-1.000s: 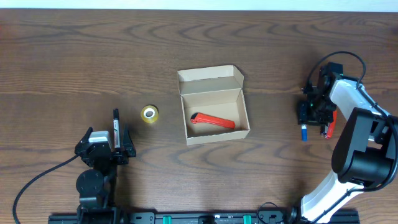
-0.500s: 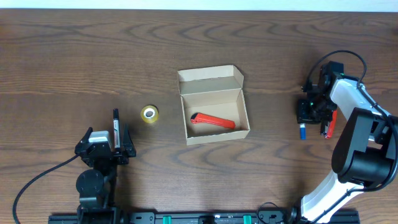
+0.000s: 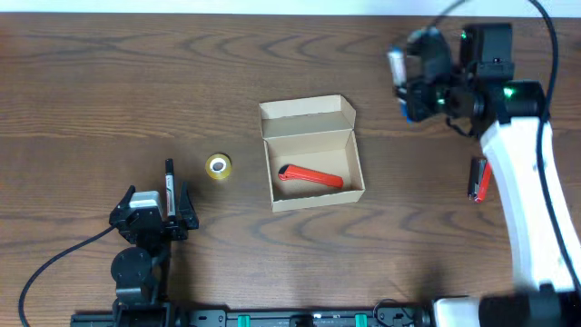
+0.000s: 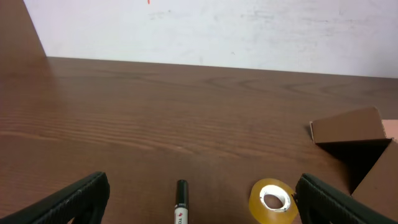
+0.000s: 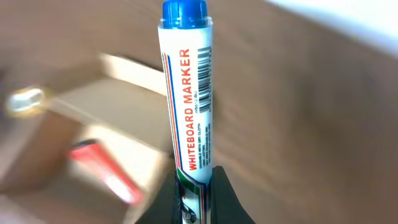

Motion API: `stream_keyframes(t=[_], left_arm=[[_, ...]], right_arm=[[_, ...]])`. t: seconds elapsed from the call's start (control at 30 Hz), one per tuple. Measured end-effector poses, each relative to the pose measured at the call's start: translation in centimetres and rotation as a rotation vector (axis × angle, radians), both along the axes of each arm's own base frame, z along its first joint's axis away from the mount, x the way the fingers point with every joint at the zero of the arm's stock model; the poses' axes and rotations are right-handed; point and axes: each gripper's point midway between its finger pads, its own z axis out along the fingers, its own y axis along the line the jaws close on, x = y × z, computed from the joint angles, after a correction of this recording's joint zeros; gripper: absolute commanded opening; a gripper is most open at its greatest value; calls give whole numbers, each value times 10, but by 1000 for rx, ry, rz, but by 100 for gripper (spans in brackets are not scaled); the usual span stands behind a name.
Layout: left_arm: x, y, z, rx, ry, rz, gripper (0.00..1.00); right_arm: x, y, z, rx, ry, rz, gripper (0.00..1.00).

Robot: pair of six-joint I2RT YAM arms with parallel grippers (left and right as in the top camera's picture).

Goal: Pack container
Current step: 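Move the marker over the box and release it inside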

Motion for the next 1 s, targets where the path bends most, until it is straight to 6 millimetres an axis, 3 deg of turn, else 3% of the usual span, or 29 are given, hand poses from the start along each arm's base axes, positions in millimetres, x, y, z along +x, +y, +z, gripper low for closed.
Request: stream_keyframes(t=[0.07, 0.1, 0.17, 0.33, 0.63, 1.0], left_arm=[[0, 0, 0, 0, 0, 0, 95], [0, 0, 0, 0, 0, 0, 95], [0, 0, 0, 0, 0, 0, 96], [0, 0, 0, 0, 0, 0, 95], [0, 0, 0, 0, 0, 0, 95], [0, 0, 0, 0, 0, 0, 95]], right_arm=[[-29, 40, 16, -16, -40, 204, 1], [-44, 57, 15, -30, -39, 307, 1], [-72, 82, -1, -75, 1, 488, 1], [-109, 110, -51, -214, 104, 808, 1], [-106, 109, -98, -370, 124, 1035, 1], [-75, 110, -168, -471, 179, 1126, 1]])
